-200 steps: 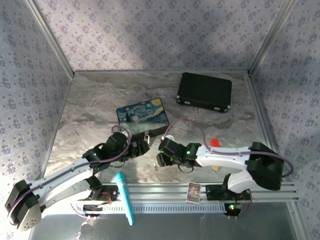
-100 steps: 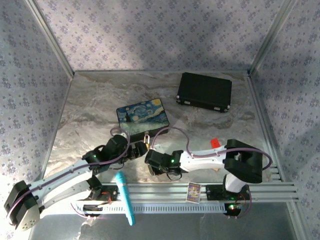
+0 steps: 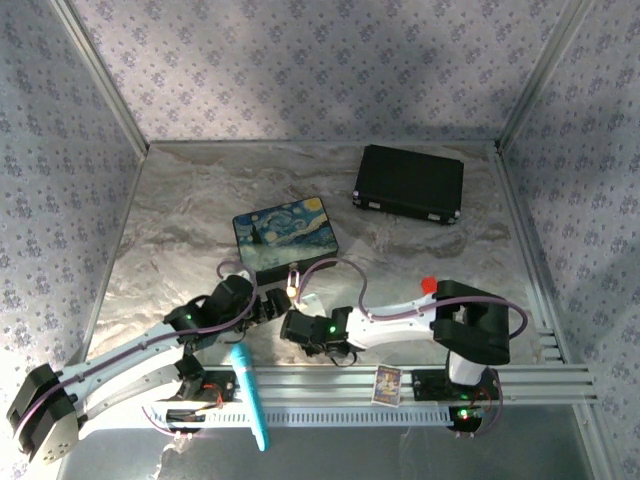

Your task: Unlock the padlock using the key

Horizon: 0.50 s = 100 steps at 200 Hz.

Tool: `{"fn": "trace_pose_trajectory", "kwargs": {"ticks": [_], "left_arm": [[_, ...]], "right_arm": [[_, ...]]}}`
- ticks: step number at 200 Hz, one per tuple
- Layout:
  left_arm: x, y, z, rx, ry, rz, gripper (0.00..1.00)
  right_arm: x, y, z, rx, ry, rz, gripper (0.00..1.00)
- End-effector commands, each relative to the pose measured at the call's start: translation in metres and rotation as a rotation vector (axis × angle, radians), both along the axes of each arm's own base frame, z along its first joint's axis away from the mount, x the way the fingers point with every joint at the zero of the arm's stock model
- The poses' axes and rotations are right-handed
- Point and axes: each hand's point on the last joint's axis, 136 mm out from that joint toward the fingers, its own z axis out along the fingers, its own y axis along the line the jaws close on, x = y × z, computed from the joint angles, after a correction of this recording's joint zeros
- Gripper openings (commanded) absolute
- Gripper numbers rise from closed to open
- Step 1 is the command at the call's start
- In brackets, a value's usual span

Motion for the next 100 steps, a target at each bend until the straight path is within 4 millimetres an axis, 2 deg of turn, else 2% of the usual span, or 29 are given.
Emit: {"fn": "trace_pose_trajectory", "kwargs": {"ticks": [1, 11, 27, 46, 69, 100], "left_arm": [[0.001, 0.001, 0.004, -0.005, -0.012, 0.016, 0.93], [0.001, 0.002, 0.004, -0.003, -0.012, 0.02, 0.93], [0.002, 0.003, 0.003, -0.002, -0.012, 0.027, 0.92], [0.002, 0.003, 0.003, -0.009, -0.008, 0.036, 0.92], [0.003, 0.002, 0.003, -0.022, -0.005, 0.043, 0.9], [0.006, -0.005, 0.003, -0.092, 0.01, 0.079, 0.85]], "right_arm": [[-0.006, -0.011, -0.011, -0.081, -0.008, -0.02, 0.3], [-0.008, -0.012, -0.013, -0.087, -0.007, -0.02, 0.3], [-0.01, -0.015, -0.018, -0.1, 0.003, -0.021, 0.24], [-0.011, -0.016, -0.018, -0.092, 0.009, -0.022, 0.23], [-0.013, -0.014, -0.021, -0.04, 0.032, -0.018, 0.1], [-0.01, -0.011, -0.024, 0.034, 0.051, -0.004, 0.03]]}}
